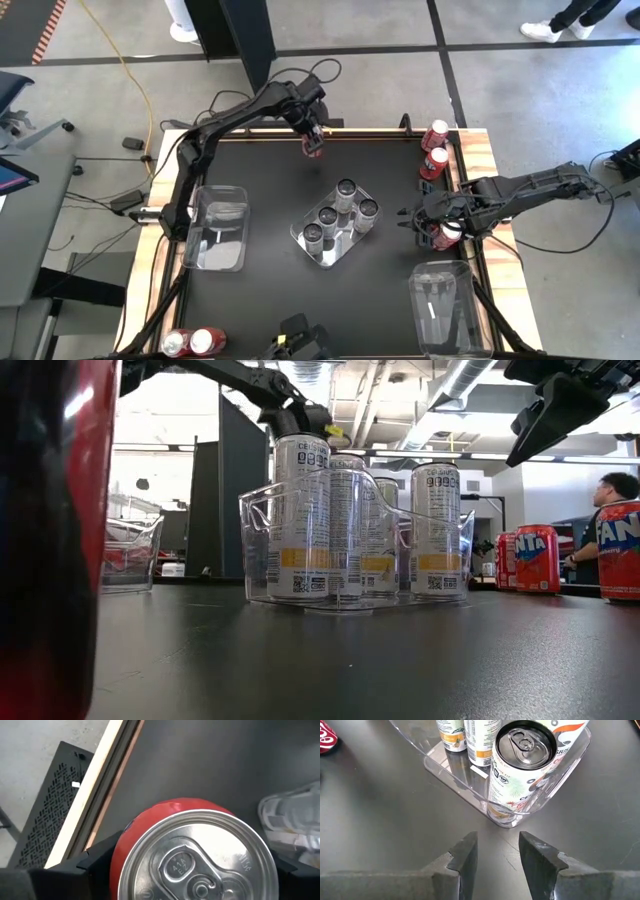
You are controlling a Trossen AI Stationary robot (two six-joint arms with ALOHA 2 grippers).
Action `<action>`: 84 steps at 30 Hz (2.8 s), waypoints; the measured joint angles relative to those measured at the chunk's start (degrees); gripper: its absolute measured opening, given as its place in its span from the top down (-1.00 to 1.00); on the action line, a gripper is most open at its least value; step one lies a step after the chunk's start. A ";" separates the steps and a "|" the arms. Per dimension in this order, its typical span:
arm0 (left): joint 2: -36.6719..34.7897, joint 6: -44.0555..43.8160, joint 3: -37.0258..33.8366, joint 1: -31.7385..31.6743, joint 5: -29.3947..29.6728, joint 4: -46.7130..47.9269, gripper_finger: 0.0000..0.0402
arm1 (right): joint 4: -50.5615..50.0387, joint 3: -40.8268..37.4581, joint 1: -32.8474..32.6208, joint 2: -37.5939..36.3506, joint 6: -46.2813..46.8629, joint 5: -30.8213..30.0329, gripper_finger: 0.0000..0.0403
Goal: Sort soda cans
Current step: Put the orange soda can into the left transparent bin
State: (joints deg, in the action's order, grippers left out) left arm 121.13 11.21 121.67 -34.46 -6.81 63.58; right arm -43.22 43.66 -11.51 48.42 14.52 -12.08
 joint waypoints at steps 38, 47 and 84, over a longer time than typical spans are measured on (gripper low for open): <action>-24.59 -30.55 -0.14 21.40 19.00 26.68 -0.53 | 0.50 -0.02 0.02 -0.01 -4.38 -0.02 0.20; -33.88 -43.23 -13.43 28.34 23.57 26.20 -0.53 | 1.62 -0.02 0.00 0.00 -4.54 -0.02 0.20; -68.14 -82.66 -68.17 34.04 28.88 17.97 -0.53 | 2.97 -0.02 0.00 -0.02 -5.70 0.00 0.20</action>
State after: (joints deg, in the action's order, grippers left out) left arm 52.99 -71.45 53.50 -0.43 22.06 81.56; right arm -40.25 43.64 -11.51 48.40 8.82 -12.08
